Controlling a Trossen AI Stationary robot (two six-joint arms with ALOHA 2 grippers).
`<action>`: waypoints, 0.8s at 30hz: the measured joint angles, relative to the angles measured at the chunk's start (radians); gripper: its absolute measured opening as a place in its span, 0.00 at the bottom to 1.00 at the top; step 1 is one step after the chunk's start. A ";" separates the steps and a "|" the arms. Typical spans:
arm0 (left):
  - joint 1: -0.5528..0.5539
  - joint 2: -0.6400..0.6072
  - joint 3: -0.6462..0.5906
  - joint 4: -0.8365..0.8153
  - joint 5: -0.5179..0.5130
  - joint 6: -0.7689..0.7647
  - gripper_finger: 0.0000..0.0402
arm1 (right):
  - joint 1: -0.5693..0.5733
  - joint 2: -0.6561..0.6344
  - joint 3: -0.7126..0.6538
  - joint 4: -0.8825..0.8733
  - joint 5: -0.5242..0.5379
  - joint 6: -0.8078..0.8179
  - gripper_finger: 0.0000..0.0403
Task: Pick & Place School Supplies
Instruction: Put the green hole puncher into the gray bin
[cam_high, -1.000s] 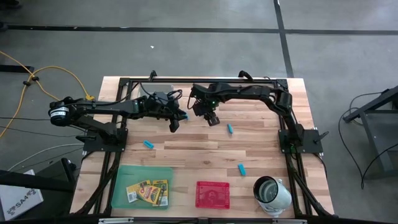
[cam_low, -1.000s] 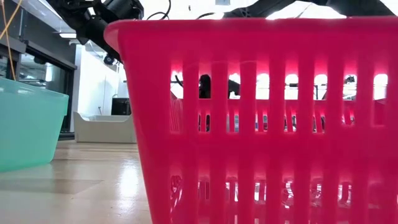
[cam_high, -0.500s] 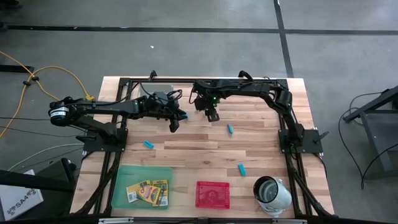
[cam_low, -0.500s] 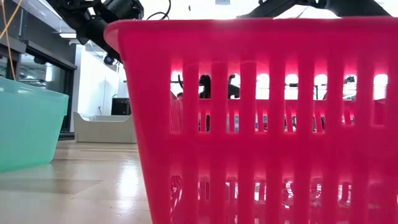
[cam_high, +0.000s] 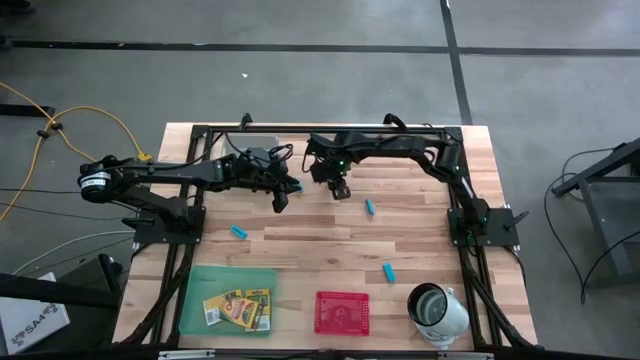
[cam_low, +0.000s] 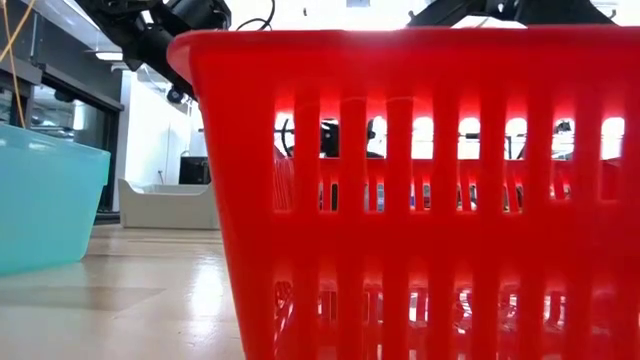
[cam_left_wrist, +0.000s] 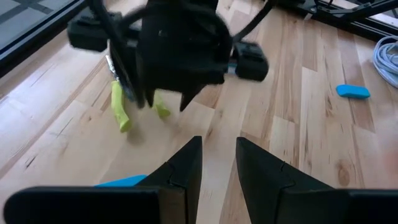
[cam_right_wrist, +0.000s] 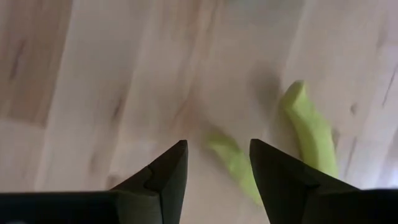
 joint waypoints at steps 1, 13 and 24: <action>0.000 0.000 0.000 0.000 0.000 0.000 0.24 | 0.000 0.003 0.000 0.002 0.008 -0.003 0.41; 0.000 0.000 0.000 0.000 0.000 0.000 0.24 | -0.001 0.006 -0.001 -0.003 0.031 -0.017 0.41; 0.000 0.000 0.000 -0.001 0.001 -0.005 0.24 | -0.001 0.006 -0.001 -0.004 0.031 -0.036 0.41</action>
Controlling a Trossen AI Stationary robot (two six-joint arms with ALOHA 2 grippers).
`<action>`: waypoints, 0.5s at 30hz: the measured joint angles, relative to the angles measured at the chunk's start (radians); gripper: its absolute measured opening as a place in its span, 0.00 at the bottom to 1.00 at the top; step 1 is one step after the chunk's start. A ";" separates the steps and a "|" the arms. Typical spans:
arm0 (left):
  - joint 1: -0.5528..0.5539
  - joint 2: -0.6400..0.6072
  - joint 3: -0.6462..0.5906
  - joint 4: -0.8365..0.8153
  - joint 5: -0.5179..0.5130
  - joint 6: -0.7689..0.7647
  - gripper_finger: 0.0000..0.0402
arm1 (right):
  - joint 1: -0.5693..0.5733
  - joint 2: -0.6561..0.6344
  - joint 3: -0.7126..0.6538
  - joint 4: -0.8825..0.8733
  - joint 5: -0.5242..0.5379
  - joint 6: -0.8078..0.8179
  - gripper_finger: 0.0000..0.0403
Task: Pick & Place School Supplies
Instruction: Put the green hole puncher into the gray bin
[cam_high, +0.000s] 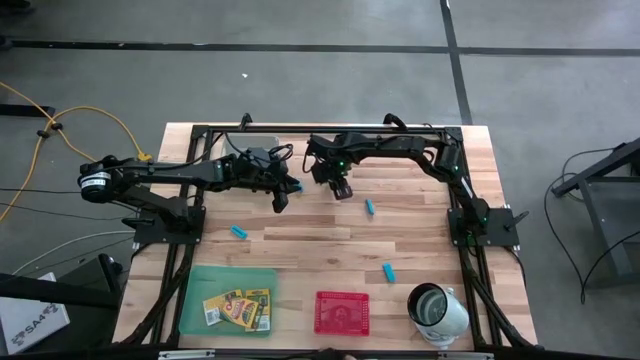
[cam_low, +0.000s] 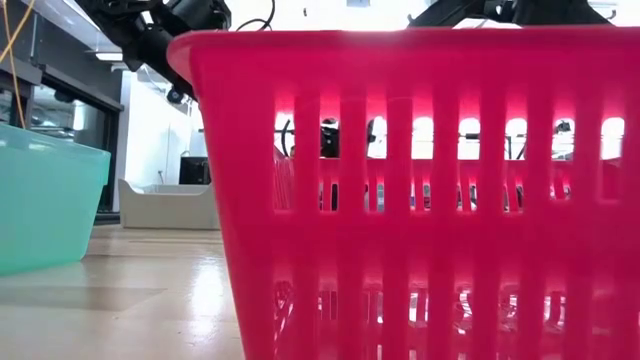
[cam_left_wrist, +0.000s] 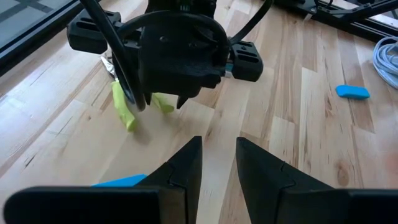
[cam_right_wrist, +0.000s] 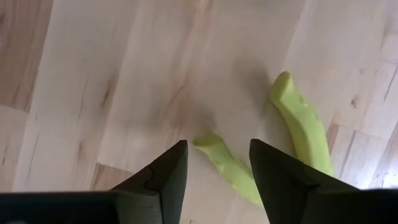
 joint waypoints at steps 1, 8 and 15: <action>0.000 0.000 0.000 0.000 0.000 0.000 0.24 | -0.002 0.000 0.000 -0.006 0.002 -0.012 0.41; 0.000 0.000 0.000 -0.002 0.000 -0.001 0.24 | -0.007 -0.001 0.000 -0.020 0.010 -0.063 0.41; 0.000 0.000 0.000 -0.002 0.000 -0.002 0.24 | -0.013 -0.002 0.000 -0.021 0.014 -0.093 0.41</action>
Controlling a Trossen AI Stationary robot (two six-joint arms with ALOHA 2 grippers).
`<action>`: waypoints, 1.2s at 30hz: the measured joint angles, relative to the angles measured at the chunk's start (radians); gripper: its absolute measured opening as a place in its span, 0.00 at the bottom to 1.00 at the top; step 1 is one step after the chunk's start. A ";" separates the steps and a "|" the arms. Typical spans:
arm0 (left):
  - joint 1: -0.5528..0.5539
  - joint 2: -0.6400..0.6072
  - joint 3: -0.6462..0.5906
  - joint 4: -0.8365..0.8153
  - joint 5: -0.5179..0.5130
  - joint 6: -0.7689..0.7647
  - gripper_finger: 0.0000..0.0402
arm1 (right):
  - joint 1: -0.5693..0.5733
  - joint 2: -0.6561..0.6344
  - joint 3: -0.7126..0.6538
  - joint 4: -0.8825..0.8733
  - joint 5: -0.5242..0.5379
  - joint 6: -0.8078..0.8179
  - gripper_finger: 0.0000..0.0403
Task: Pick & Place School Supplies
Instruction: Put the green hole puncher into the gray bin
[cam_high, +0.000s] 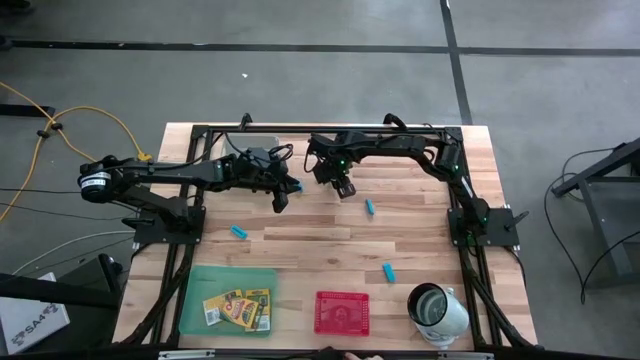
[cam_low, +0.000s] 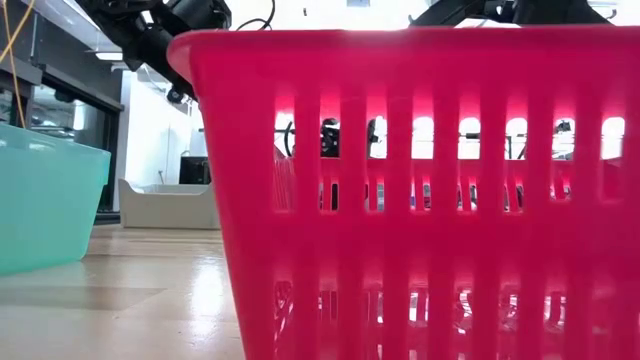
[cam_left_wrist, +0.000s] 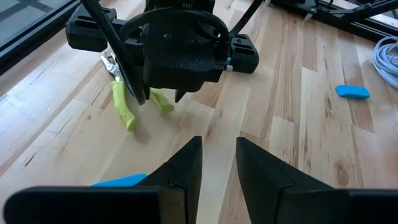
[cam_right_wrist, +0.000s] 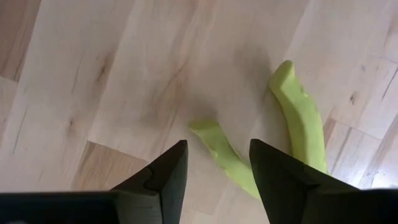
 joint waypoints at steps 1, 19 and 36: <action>0.000 0.000 0.000 0.000 0.000 0.000 0.24 | 0.000 0.000 0.000 0.000 0.000 -0.002 0.41; 0.000 0.000 0.000 0.000 0.024 -0.001 0.24 | -0.004 0.000 -0.014 0.021 0.004 -0.028 0.41; 0.000 0.000 0.000 0.000 0.026 -0.001 0.24 | -0.004 0.000 -0.015 0.038 0.000 0.034 0.41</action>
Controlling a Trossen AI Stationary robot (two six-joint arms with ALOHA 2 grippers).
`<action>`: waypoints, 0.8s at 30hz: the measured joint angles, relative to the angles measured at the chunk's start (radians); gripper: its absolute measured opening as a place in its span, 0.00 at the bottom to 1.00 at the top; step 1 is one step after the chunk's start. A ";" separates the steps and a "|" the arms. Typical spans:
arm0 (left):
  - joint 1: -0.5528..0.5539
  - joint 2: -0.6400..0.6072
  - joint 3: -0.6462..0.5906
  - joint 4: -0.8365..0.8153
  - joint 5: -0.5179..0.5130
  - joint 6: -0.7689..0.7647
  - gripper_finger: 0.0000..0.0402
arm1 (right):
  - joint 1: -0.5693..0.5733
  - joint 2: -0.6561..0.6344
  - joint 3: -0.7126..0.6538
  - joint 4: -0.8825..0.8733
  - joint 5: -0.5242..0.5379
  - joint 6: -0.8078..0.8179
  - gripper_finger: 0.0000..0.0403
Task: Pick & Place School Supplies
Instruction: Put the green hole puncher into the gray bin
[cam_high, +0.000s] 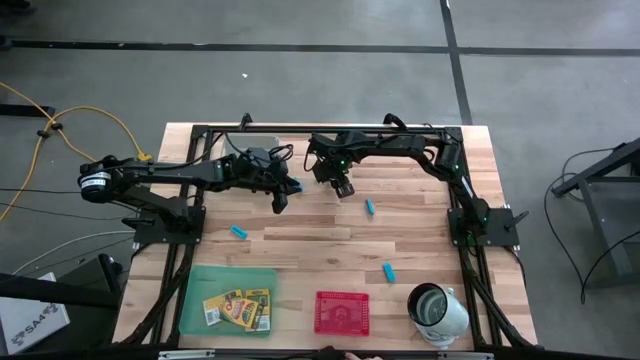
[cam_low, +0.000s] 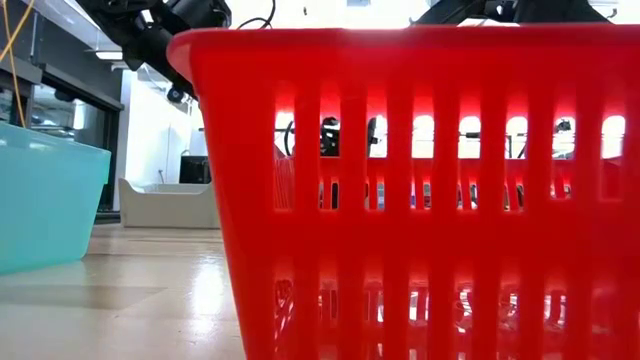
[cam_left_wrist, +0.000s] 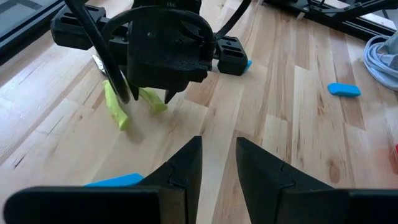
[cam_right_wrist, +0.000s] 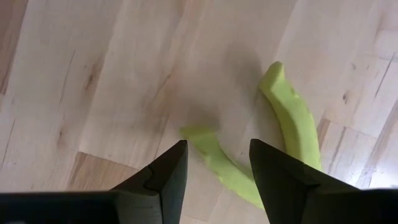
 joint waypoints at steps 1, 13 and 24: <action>0.000 0.000 0.000 0.000 0.000 0.000 0.24 | 0.000 0.000 0.000 0.000 0.000 0.005 0.41; 0.000 0.000 0.000 0.003 0.000 0.011 0.24 | -0.014 0.000 0.000 -0.058 -0.004 -0.098 0.41; 0.000 0.000 0.000 0.003 0.000 0.010 0.24 | -0.014 -0.001 -0.024 -0.035 0.048 -0.166 0.40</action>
